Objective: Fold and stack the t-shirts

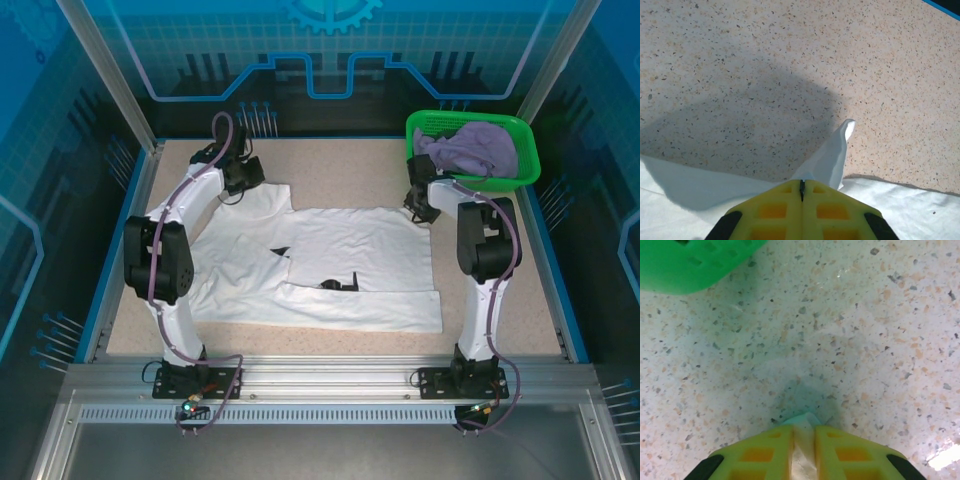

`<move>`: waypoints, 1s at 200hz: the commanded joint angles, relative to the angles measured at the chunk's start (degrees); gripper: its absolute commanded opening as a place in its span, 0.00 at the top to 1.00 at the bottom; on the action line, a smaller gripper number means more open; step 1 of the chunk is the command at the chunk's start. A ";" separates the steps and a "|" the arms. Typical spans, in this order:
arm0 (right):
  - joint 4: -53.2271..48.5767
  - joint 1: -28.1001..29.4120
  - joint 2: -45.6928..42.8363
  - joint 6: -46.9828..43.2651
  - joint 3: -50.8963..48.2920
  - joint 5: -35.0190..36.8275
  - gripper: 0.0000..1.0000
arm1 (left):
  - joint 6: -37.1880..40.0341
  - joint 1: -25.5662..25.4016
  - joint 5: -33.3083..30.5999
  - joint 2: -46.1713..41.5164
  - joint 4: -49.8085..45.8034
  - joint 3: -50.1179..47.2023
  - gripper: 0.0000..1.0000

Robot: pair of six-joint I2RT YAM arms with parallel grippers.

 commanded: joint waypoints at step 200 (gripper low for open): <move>13.22 -1.26 -25.25 -21.96 -21.95 -17.21 1.00 | -0.78 4.57 4.25 -20.15 -0.67 -21.53 1.00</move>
